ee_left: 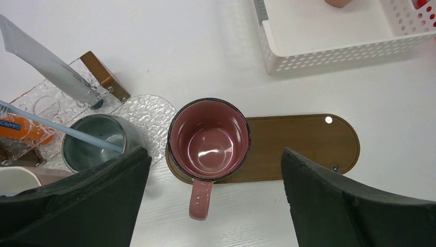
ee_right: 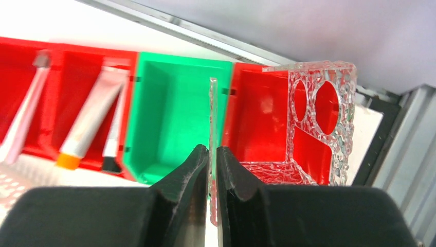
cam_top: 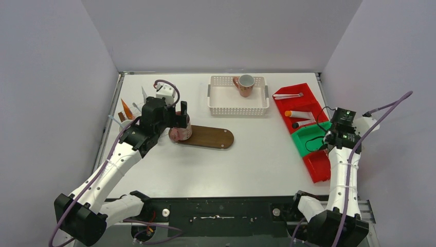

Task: Prepare toiletry sets of a toothbrush and toothpaste on the tray
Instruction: Pick up the toothpaste holder from the storage box.

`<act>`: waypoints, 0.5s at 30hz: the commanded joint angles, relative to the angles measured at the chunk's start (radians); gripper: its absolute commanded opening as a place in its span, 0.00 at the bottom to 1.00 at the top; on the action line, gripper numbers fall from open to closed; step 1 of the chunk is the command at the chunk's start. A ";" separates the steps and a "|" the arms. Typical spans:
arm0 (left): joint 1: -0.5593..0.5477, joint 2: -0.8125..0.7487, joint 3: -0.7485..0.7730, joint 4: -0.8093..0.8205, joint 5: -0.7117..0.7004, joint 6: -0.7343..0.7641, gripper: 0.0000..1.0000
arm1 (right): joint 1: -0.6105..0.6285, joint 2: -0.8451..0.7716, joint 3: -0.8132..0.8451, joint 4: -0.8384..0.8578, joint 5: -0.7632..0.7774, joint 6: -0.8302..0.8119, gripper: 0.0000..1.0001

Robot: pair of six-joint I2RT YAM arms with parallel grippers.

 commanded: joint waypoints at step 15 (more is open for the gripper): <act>0.043 -0.003 -0.005 0.073 0.063 -0.021 0.97 | 0.434 -0.079 0.099 0.127 0.050 -0.299 0.00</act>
